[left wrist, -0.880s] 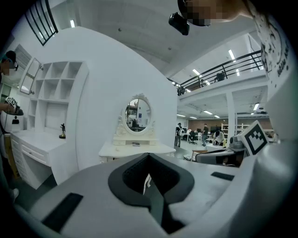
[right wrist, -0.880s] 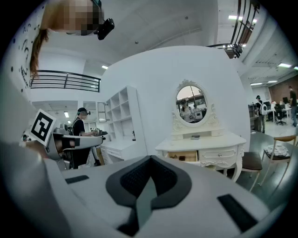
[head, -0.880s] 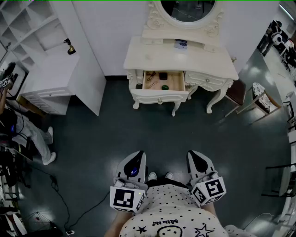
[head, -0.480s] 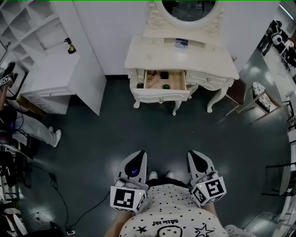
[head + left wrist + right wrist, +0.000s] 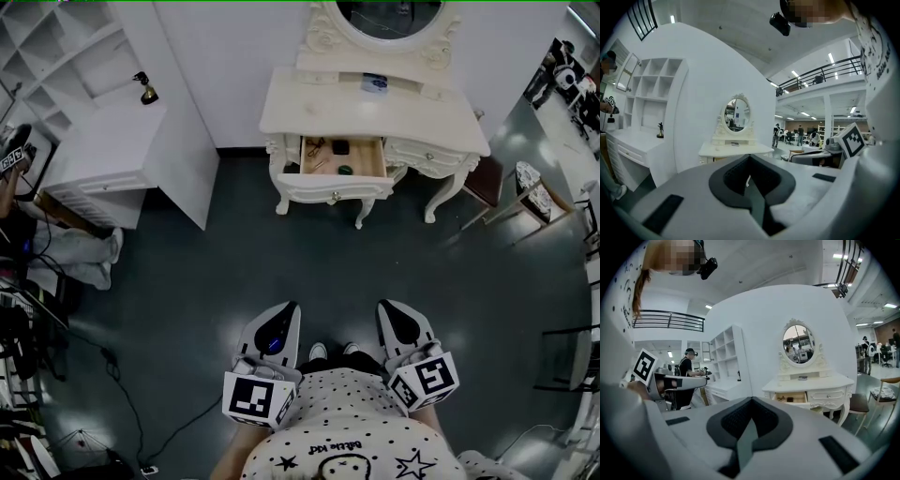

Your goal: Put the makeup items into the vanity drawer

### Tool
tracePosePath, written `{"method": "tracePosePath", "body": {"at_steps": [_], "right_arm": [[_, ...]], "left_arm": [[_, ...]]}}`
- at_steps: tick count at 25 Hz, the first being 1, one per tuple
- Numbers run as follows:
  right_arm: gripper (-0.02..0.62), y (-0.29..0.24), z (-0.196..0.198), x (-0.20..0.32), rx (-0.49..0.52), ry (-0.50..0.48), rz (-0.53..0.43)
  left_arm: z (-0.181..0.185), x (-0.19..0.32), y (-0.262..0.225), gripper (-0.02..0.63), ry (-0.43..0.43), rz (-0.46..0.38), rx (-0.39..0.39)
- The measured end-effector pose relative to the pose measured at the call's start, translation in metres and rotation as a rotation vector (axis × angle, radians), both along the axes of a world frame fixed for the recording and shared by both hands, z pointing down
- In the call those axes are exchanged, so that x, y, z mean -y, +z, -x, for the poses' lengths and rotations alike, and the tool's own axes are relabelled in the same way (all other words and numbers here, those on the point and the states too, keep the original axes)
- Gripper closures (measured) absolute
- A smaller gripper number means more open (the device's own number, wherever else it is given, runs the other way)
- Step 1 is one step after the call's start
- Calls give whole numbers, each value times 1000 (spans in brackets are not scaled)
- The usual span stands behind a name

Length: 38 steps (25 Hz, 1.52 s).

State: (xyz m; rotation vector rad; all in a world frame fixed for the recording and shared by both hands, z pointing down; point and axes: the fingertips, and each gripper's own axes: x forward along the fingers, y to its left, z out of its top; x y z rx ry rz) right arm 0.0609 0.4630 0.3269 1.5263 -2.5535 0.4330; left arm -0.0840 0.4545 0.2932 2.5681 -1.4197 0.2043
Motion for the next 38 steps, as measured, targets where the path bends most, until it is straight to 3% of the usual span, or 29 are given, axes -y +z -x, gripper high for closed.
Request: {"method": "tracePosePath", "body": {"at_steps": [10, 27, 38], "right_arm": [[597, 11, 17, 15, 27, -20, 16], [597, 15, -64, 150, 27, -43, 22], [597, 28, -87, 190, 18, -15, 46]], "left_arm": [[8, 19, 12, 604, -4, 26, 1], [-48, 136, 13, 604, -156, 8, -69], [-73, 182, 18, 604, -124, 17, -92]]}}
